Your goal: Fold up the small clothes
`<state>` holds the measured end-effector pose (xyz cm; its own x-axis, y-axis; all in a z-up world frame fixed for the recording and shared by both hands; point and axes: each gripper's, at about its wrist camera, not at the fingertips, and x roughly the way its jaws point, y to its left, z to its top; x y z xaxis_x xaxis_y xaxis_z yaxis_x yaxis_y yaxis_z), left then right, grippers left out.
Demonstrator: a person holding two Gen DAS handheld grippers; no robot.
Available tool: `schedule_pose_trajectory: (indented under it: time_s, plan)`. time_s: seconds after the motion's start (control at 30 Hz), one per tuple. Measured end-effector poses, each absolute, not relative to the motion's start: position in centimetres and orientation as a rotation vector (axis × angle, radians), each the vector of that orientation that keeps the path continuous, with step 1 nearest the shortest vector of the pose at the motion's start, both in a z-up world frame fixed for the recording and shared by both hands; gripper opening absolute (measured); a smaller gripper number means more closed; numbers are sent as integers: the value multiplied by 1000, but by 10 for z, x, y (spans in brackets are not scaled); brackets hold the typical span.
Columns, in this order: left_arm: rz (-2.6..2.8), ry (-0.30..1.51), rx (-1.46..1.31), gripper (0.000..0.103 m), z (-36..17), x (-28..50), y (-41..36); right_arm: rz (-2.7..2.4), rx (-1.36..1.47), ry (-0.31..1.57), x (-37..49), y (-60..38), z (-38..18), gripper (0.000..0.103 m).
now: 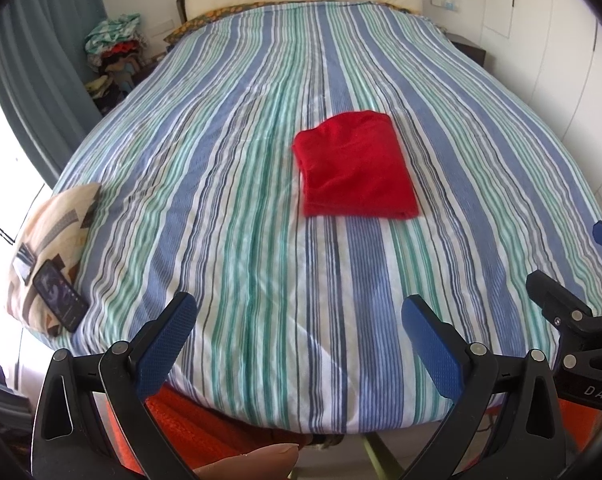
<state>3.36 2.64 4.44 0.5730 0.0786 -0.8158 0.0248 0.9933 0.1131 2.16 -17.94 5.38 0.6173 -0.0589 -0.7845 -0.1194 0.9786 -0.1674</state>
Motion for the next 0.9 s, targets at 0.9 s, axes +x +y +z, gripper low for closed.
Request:
schedule_pose_trajectory:
  time_s: [0.9]
  plan:
    - [31,942,82,102,56,30,36,85,-158,899,12,-174,65,102]
